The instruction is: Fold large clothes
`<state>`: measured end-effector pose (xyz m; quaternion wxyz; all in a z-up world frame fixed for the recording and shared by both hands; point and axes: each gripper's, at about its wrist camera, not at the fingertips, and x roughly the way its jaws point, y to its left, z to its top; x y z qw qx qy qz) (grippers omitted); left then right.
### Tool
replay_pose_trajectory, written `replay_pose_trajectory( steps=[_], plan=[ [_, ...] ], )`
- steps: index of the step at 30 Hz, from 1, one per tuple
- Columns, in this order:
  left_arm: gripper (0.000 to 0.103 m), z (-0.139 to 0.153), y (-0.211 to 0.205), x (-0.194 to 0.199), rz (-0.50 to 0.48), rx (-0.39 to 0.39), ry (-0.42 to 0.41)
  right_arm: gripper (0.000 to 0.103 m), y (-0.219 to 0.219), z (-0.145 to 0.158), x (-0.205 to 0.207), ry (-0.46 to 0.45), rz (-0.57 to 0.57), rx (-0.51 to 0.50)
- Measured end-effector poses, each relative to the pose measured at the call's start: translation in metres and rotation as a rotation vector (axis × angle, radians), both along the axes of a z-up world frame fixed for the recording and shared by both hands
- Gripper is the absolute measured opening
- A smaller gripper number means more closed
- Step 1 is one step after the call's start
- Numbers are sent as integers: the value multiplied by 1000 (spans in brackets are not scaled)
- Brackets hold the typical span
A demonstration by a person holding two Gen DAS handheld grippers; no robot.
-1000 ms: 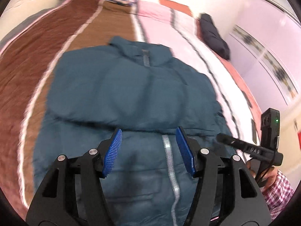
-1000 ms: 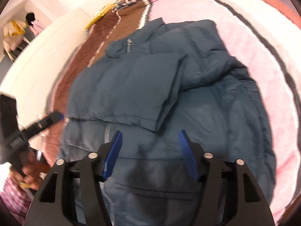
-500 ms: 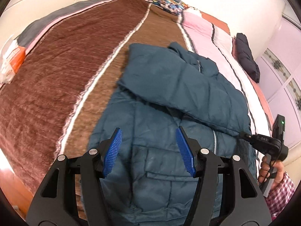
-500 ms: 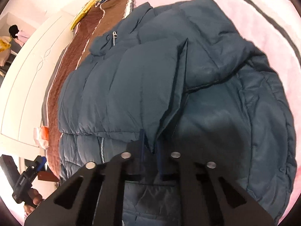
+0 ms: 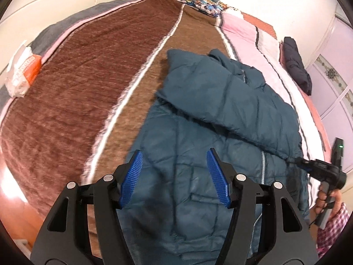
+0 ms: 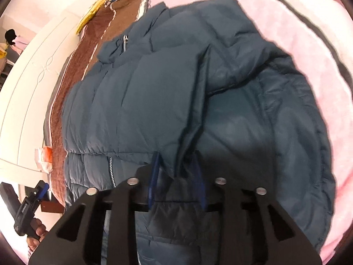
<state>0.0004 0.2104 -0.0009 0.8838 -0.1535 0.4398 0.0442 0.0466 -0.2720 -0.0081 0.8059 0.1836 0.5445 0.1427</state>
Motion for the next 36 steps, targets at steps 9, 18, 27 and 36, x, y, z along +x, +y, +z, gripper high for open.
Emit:
replay_pose_trajectory(
  steps=[9,18,27,36],
  plan=[
    [63,-1,18,-40,-55,22,92,35,-67,28,-64,-68,31,-101],
    [64,-15,-2,-89,-125,-85,171,37,-121,20,-131,19,-2,-120],
    [64,-43,-15,-110,-150,-119,231,46,-127,0,-165,92,32,-60],
    [62,-51,-12,-112,-131,-136,219,48,-130,-14,-181,135,50,-60]
  ],
)
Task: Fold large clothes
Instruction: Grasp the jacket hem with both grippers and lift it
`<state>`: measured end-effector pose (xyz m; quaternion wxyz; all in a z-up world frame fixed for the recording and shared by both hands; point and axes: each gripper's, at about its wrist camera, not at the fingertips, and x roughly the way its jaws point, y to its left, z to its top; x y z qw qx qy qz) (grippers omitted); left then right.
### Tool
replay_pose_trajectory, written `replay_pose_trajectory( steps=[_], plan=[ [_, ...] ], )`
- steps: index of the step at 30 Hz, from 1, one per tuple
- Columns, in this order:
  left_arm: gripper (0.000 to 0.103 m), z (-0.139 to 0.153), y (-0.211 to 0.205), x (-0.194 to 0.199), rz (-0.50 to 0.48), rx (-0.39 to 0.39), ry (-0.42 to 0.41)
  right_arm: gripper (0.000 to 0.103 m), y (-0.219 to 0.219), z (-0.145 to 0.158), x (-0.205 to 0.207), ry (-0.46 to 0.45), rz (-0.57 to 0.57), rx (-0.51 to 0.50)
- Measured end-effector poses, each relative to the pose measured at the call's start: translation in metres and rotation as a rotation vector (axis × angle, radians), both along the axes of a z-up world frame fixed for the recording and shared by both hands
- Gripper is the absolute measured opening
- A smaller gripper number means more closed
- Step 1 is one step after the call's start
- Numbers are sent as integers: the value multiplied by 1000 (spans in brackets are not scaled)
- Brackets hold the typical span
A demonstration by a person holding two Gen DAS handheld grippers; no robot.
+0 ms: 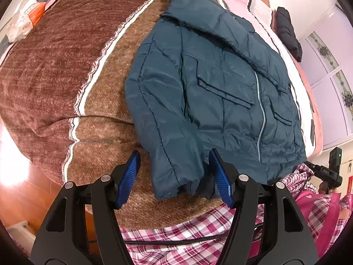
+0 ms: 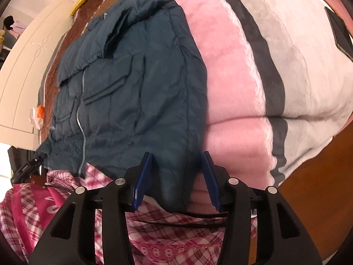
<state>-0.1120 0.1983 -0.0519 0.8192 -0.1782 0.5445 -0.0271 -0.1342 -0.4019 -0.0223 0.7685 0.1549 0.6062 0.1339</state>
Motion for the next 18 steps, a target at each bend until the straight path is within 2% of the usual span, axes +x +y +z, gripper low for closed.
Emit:
replay_pose_trajectory(
  steps=[3,4,7,8,10,11,12,18],
  plan=[
    [46,-1,2,0,-5,-21,6,48,2,-4,-2,2,-1,41],
    [38,-2,2,0,-5,-28,7,48,3,-5,-3,3,5,52],
    [27,-1,2,-1,-8,-30,-2,47,9,-12,-1,18,19,74],
    [22,1,2,-1,-10,-33,-13,39,8,-13,0,25,19,77],
    [18,6,2,-2,-5,-42,-33,27,3,-15,1,29,5,122],
    [16,11,2,-1,0,-50,-48,18,2,-14,1,26,-3,141],
    [16,15,2,0,2,-55,-65,13,-1,-11,1,17,-13,169],
    [14,63,-5,14,-11,-25,-204,10,-2,28,6,-109,-34,296]
  ],
)
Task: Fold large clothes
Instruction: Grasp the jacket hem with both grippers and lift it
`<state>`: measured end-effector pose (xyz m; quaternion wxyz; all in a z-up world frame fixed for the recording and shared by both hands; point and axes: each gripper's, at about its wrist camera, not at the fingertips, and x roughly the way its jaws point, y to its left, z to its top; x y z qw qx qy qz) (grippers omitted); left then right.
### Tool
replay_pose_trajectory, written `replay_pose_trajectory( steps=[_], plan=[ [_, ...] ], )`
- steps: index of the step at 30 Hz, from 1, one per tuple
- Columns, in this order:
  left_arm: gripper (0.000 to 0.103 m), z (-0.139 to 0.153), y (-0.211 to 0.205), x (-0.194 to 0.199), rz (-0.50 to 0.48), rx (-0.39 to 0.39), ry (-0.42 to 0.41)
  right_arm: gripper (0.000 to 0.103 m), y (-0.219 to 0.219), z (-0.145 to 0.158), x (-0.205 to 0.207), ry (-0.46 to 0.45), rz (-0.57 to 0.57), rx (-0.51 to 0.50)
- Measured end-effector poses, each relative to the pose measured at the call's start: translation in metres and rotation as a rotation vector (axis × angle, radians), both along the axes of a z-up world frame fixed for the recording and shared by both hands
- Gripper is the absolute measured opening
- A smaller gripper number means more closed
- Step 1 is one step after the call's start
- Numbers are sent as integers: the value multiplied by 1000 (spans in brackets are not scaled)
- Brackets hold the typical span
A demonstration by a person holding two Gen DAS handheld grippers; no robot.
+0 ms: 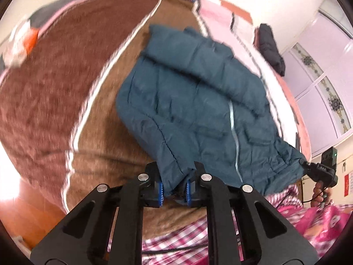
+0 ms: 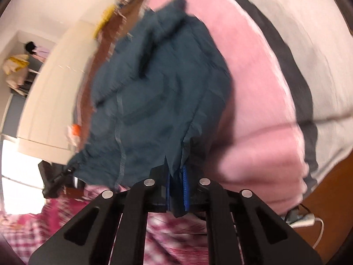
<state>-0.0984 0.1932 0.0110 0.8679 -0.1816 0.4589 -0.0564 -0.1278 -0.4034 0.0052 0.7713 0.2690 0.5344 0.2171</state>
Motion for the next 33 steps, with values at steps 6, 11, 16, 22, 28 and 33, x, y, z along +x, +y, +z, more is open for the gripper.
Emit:
replay_pose_trajectory(
  steps=[6,11,16,22,28,33],
  plan=[
    [13,48,9,24,31,8,-127,10,6,64,25,-160,-5,34],
    [13,86,15,61,38,14,-202,10,7,109,57,-241,-12,55],
    [13,120,19,107,60,16,-268,10,13,142,99,-283,-5,49],
    [14,151,30,192,90,2,-302,10,26,181,178,-329,-9,11],
    [14,153,34,292,132,0,-257,10,33,183,271,-313,-57,22],
    [14,123,44,385,191,-6,-170,10,44,156,357,-277,-111,-11]
  ],
)
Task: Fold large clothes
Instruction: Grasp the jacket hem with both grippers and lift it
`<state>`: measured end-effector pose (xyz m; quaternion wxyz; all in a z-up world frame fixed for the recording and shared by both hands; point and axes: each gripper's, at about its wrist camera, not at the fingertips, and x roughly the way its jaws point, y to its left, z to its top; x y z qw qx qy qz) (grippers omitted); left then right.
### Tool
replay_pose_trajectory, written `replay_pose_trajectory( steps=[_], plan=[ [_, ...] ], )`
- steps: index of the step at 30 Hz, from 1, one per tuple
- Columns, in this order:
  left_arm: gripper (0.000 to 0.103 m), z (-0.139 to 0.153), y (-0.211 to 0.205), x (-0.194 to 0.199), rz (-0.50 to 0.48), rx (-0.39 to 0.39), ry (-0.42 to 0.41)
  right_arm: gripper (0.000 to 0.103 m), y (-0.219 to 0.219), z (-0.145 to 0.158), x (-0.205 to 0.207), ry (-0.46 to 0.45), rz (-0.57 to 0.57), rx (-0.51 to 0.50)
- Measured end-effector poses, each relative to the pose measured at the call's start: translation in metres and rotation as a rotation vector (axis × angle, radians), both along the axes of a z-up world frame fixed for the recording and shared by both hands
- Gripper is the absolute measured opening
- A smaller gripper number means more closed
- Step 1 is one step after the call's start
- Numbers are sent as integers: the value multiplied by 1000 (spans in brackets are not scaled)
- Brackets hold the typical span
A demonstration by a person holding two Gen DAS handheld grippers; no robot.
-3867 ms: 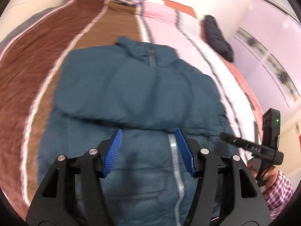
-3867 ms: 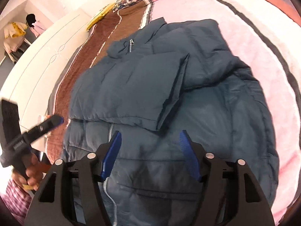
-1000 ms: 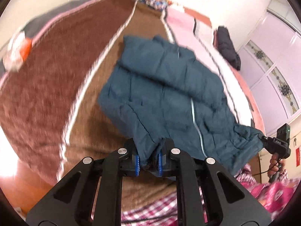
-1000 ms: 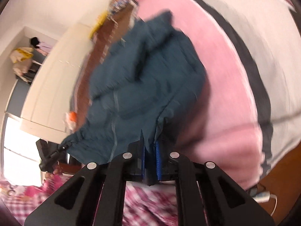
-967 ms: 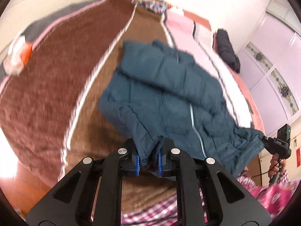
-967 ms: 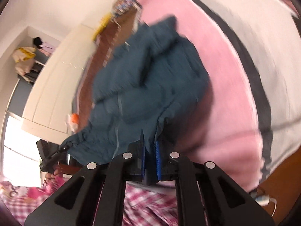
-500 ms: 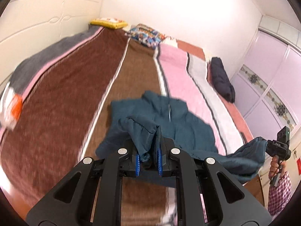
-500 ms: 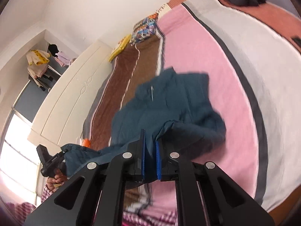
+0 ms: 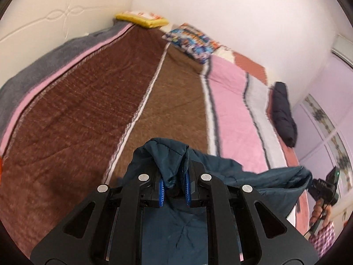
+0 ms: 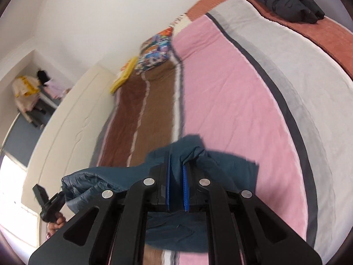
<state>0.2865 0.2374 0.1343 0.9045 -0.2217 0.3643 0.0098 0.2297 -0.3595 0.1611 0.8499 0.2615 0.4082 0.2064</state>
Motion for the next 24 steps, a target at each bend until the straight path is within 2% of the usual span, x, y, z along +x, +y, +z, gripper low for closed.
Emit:
replay_pose_trajectory(
  steps=[5,8,11,16,20,21,24],
  plan=[
    [14,-48,6,72,41,-25,84,10,3,-56,79,102,-74,11],
    [15,-79,9,108,56,-5,131,10,7,-83,114,156,-105,10],
    [15,-107,6,131,72,25,170,10,15,-120,147,212,-130,-16],
    [21,-143,6,152,103,50,225,10,28,-158,176,260,-147,-85],
    [27,-168,8,159,128,8,293,11,36,-185,187,310,-140,-136],
    [27,-170,9,159,132,-7,304,13,37,-189,188,324,-138,-140],
    [35,-161,21,152,163,-111,259,19,35,-198,189,362,-124,-106]
  ],
)
